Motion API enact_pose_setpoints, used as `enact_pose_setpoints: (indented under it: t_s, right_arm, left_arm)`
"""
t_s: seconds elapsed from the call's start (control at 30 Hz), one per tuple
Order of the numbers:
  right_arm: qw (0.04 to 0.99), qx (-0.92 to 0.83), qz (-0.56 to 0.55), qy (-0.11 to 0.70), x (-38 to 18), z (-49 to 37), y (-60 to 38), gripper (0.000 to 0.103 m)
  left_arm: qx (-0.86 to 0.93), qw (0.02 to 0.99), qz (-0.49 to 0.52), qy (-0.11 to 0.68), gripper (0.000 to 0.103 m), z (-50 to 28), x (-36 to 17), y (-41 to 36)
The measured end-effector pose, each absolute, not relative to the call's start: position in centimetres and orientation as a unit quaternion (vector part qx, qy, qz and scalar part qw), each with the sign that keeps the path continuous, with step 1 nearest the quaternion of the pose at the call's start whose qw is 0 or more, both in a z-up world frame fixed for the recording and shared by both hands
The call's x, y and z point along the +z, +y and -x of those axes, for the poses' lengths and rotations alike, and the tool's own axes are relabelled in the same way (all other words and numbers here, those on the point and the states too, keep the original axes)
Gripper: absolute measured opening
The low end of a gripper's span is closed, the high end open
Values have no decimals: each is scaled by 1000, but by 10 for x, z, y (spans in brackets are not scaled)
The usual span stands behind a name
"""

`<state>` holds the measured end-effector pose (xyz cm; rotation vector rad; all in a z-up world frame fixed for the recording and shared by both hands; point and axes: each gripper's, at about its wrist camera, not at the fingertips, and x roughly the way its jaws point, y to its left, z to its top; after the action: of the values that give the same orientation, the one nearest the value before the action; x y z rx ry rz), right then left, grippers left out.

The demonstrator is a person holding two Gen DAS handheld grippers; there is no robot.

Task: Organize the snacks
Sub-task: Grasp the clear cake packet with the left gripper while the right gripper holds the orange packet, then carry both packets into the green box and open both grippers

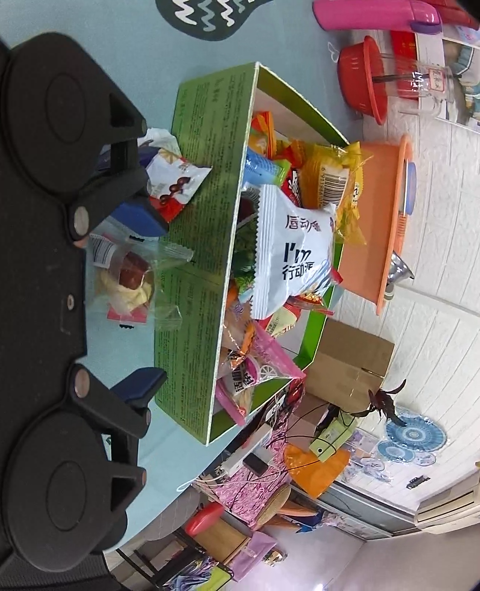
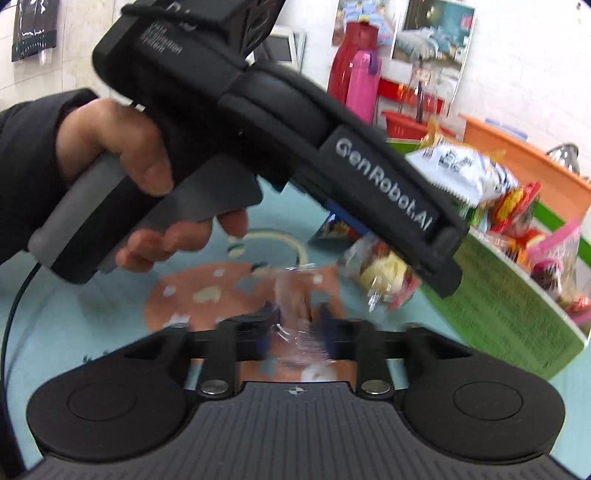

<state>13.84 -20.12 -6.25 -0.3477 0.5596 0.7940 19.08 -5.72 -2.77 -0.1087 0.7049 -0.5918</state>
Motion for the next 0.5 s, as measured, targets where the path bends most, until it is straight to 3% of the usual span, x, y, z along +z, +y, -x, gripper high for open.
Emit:
enact_pose_setpoints:
  t_s: [0.3,0.37,0.4,0.5]
  right_arm:
    - [901,306,117,285,-63,-106,-248,33]
    - [908,287,94,291,-64,-105,-258,33]
    - [911,279,83,293,-64,-106,-263,33]
    - [917,263,62,295,-63,-108,-275,33]
  left_arm:
    - [-277,894,24,352,103,-197,-42,-69]
    - [-269,897,16,350,77,-197,-45,-70]
    - [-268,895,25,355,70,-196,-44,-68]
    - [-274,890,38,362,70,-191,-40,-64]
